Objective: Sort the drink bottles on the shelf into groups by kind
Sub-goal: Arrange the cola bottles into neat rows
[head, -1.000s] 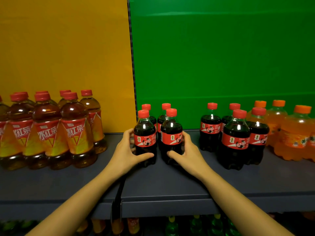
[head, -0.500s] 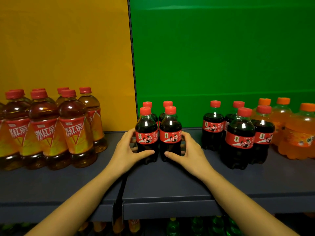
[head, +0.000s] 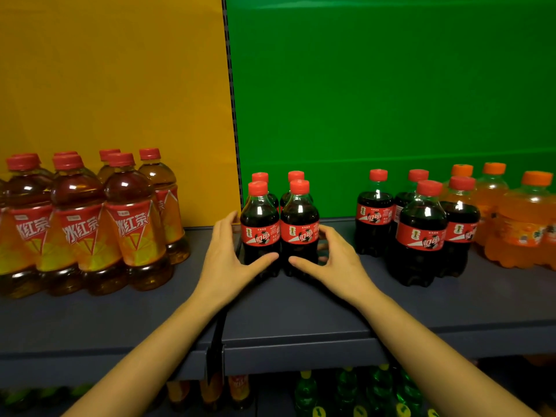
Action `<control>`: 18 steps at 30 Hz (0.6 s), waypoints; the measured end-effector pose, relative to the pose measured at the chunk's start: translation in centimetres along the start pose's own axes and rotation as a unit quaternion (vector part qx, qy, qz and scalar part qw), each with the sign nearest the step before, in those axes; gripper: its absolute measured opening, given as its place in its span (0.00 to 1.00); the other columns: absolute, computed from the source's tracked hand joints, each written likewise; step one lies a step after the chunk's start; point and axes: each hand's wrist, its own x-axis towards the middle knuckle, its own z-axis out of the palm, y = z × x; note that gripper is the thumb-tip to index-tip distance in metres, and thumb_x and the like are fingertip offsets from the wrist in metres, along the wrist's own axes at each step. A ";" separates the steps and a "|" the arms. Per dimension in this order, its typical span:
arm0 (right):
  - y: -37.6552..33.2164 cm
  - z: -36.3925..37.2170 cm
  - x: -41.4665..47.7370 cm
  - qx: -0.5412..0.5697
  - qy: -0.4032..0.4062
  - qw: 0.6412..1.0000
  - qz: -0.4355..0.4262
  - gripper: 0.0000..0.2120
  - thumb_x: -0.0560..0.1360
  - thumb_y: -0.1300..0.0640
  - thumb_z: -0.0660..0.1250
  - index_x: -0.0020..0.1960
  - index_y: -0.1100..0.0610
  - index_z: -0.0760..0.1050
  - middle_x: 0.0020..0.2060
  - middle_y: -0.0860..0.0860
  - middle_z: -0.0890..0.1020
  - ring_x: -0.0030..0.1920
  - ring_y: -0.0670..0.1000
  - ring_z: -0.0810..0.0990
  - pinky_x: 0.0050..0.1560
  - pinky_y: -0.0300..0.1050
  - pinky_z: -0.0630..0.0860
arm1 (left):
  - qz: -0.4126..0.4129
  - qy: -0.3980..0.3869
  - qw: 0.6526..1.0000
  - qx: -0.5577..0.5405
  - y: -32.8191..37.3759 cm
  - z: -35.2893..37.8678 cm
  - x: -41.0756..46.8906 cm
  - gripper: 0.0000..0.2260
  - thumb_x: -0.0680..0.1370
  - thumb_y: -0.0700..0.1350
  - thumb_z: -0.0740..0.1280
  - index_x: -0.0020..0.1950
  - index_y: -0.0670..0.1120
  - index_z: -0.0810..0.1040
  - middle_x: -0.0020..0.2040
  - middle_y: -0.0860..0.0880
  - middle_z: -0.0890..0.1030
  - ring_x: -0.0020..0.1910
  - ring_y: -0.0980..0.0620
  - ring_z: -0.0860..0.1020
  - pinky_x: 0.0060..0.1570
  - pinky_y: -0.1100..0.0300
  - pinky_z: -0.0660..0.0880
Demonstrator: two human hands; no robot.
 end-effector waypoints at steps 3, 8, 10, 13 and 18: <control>-0.5 -1.0 -0.7 0.012 0.017 1.000 0.001 0.32 0.68 0.41 0.69 0.67 0.52 0.65 0.61 0.45 0.73 0.57 0.44 0.74 0.60 0.47 0.74 | 0.113 0.077 0.990 0.028 1.3 -0.8 -0.4 0.32 0.70 0.53 0.71 0.69 0.44 0.63 0.62 0.52 0.68 0.62 0.55 0.69 0.61 0.64 0.68; -1.0 -4.2 -3.2 -0.039 0.088 0.994 -0.045 0.15 0.73 0.51 0.69 0.58 0.53 0.74 0.53 0.45 0.77 0.53 0.43 0.76 0.55 0.40 0.74 | 0.284 0.026 0.958 0.036 4.3 -0.9 -1.3 0.11 0.75 0.45 0.65 0.56 0.45 0.71 0.50 0.52 0.74 0.48 0.55 0.74 0.47 0.60 0.73; -0.7 -5.9 -4.2 -0.060 0.137 0.987 -0.058 0.11 0.72 0.55 0.69 0.54 0.52 0.75 0.49 0.45 0.78 0.50 0.43 0.77 0.52 0.36 0.74 | 0.296 -0.035 0.953 0.049 5.5 0.2 -1.6 0.07 0.75 0.45 0.64 0.52 0.46 0.74 0.46 0.51 0.76 0.44 0.56 0.74 0.43 0.59 0.73; 0.2 -8.4 -5.6 -0.066 0.219 0.972 -0.049 0.12 0.70 0.57 0.71 0.52 0.51 0.74 0.47 0.45 0.77 0.49 0.44 0.77 0.50 0.34 0.73 | 0.259 -0.103 0.960 0.024 7.1 2.8 -1.4 0.08 0.75 0.48 0.63 0.51 0.47 0.74 0.45 0.54 0.74 0.43 0.57 0.73 0.42 0.59 0.73; 2.6 -11.2 -6.1 -0.103 0.278 0.955 -0.011 0.24 0.68 0.54 0.74 0.59 0.54 0.66 0.51 0.44 0.67 0.55 0.50 0.72 0.57 0.51 0.74 | 0.162 -0.142 0.976 -0.016 9.3 8.4 -0.2 0.17 0.74 0.47 0.67 0.60 0.46 0.68 0.54 0.54 0.69 0.52 0.57 0.71 0.52 0.64 0.71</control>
